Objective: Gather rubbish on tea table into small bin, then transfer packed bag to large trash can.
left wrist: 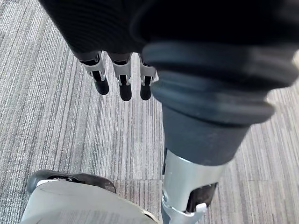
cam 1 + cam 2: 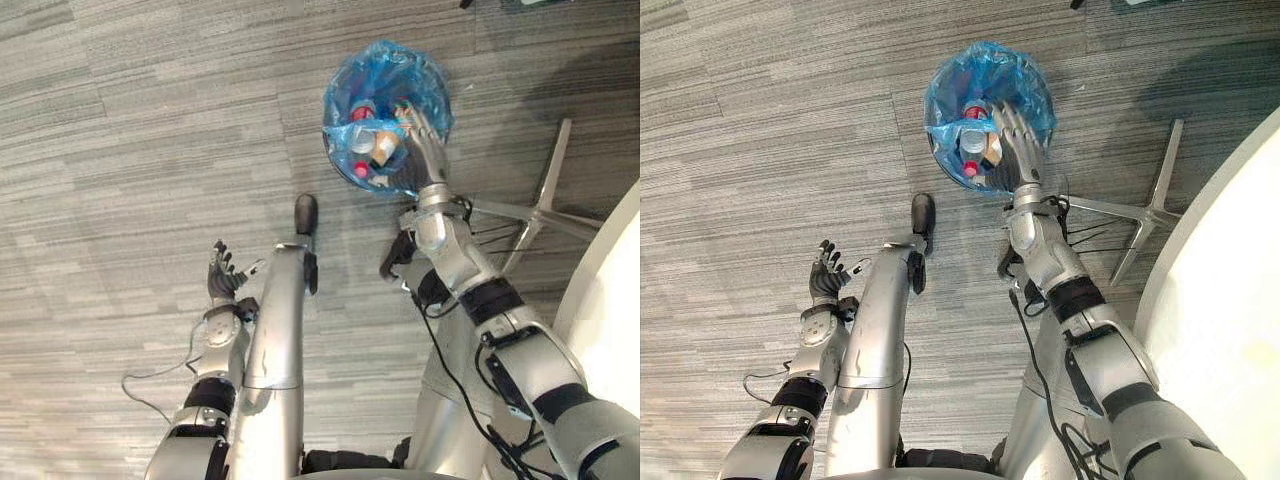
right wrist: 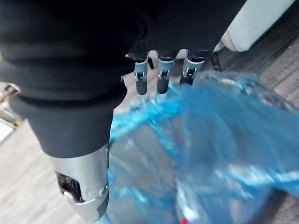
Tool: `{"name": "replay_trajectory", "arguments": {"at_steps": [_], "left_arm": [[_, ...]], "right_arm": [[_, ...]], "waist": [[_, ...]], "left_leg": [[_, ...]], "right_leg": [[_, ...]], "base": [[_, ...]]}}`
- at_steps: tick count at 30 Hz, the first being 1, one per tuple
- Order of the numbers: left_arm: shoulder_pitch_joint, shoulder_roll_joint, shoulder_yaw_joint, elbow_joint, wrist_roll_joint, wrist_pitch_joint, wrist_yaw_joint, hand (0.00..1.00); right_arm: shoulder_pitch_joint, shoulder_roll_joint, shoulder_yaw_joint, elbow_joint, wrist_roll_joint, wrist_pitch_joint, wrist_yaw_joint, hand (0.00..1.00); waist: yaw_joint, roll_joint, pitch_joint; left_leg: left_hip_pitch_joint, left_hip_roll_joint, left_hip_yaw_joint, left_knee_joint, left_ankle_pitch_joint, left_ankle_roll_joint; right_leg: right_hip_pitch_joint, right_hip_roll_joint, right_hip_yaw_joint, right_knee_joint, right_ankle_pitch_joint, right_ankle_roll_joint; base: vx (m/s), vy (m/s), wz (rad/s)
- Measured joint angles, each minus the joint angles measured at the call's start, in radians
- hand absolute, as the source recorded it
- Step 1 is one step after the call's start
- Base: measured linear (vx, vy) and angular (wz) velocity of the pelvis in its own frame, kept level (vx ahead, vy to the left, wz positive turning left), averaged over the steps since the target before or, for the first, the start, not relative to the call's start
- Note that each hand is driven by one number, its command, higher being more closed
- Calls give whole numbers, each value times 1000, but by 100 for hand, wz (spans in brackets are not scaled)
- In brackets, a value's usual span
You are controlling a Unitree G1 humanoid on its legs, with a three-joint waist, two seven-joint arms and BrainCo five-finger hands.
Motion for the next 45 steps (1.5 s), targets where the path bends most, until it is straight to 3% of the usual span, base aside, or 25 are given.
{"name": "replay_trajectory", "arguments": {"at_steps": [1,2,7,15,18,22,26,28,30,35,38,40,45], "left_arm": [[-2,1,-3,0,0,-1,0,0],[-5,1,-8,0,0,-1,0,0],[-16,-4,-33,-12,-11,-1,-2,0],[-18,-3,-34,-11,-8,1,0,0],[-19,-3,-31,-12,-7,3,1,0],[-19,-6,-24,-14,3,13,4,0],[-17,-23,8,-17,6,17,5,0],[-12,-25,14,-22,21,29,1,0],[12,-28,24,-42,34,37,-2,0],[68,-71,23,-43,59,61,-26,0],[144,-74,0,-43,59,65,-35,0],[191,-73,-6,-42,60,66,-47,0],[325,-72,-12,-30,64,74,-51,0]], "right_arm": [[-14,-1,0,21,0,4,0,0],[-32,-3,0,47,0,14,0,100],[-92,-42,32,156,4,38,29,100],[-94,-51,42,142,101,16,41,100],[-75,-51,22,64,151,15,39,100],[-12,-27,-51,-117,290,-23,38,100],[78,35,-148,-279,532,-84,46,100],[142,79,-182,-341,644,-116,53,100],[200,121,-190,-370,740,-141,88,100],[362,192,-202,-447,915,-143,159,100],[486,235,-174,-514,993,-156,195,100],[558,248,-141,-565,1001,-170,215,100],[709,296,-42,-647,1002,-179,281,100]], "waist": [[1,0,0],[1,0,0],[20,0,0],[24,1,0],[24,1,0],[22,1,-1],[22,0,-1],[22,-6,-7],[21,-29,-25],[18,-35,-28],[19,-54,-41],[18,-60,-50],[2,-77,-174]], "left_leg": [[-6,-2,-2,0,1,-1],[-14,-6,-5,0,2,-3],[-58,-19,-15,14,3,-10],[-64,-14,-25,38,2,-10],[-63,-11,-26,40,3,-11],[-47,-11,-35,48,10,-10],[31,-11,-37,20,9,-9],[103,-11,-33,-30,14,-19],[165,-9,-31,-83,27,-20],[377,-6,-33,-206,54,-18],[559,4,-13,-304,58,-16],[672,10,-7,-363,58,-16],[900,45,34,-510,63,-15]], "right_leg": [[-6,-1,0,3,0,0],[-16,-4,1,8,-1,0],[-63,-18,1,48,-21,0],[-66,-14,-1,75,-33,-9],[-65,-13,-2,75,-33,-10],[-38,-10,-13,74,-31,-13],[44,-10,-23,44,-31,-13],[113,-8,-31,5,-28,-13],[170,1,-38,-40,-21,-9],[395,13,-83,-167,8,-38],[568,33,-85,-270,26,-23],[682,50,-91,-344,43,-17],[922,115,-95,-569,103,16]], "base": [[-22,23,8],[-22,17,12],[-28,19,12],[-23,15,1],[-38,31,-1],[-20,23,0],[-21,18,5],[-20,9,12],[-5,4,6],[36,6,9],[71,-9,-6],[113,-9,-10],[141,17,-20]]}}
